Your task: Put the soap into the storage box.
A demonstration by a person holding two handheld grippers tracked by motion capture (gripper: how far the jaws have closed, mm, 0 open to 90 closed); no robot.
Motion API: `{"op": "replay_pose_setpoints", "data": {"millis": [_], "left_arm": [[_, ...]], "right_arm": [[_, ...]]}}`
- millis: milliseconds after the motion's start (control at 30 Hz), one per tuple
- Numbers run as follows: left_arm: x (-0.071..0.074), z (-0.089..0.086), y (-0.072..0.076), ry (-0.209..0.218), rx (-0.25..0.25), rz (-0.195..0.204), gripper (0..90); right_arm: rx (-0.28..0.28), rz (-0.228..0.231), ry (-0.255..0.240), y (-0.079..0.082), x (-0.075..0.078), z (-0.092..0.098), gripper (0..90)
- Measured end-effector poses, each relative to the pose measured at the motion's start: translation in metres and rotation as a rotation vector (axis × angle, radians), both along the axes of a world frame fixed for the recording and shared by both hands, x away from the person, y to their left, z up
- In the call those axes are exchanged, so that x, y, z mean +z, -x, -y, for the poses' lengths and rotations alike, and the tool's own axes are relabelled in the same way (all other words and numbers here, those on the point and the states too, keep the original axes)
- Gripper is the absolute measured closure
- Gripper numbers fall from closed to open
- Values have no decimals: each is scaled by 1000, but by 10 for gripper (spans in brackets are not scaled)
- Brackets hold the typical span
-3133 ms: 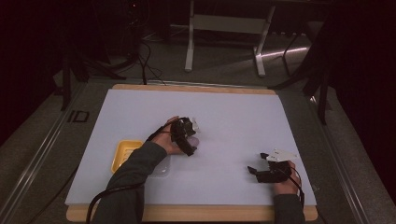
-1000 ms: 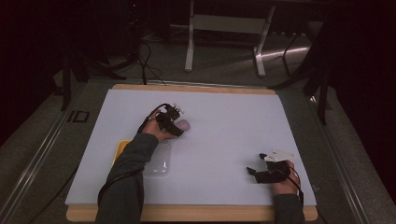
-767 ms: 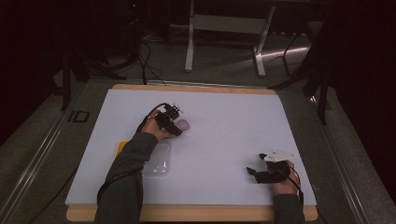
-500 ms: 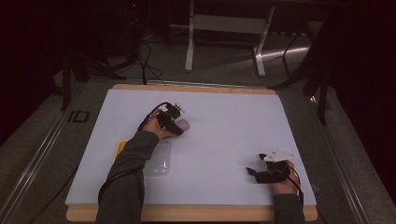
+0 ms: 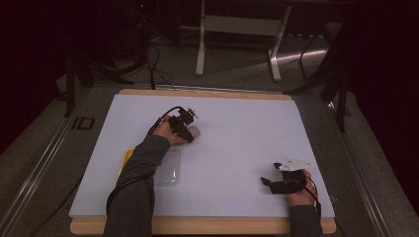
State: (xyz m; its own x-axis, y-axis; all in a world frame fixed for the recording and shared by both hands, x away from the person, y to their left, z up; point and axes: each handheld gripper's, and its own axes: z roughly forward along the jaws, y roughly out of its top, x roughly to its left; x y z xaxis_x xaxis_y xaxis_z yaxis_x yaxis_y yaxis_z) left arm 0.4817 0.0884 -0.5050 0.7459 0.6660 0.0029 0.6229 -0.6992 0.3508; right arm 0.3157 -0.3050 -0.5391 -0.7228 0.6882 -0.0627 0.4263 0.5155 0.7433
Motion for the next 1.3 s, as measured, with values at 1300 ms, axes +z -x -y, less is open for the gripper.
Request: {"op": "replay_pose_setpoints", "data": {"millis": [1300], "left_arm": [[29, -19, 17, 28, 46, 4, 491]], "right_arm": [[2, 2, -1, 0, 0, 0, 191]]}}
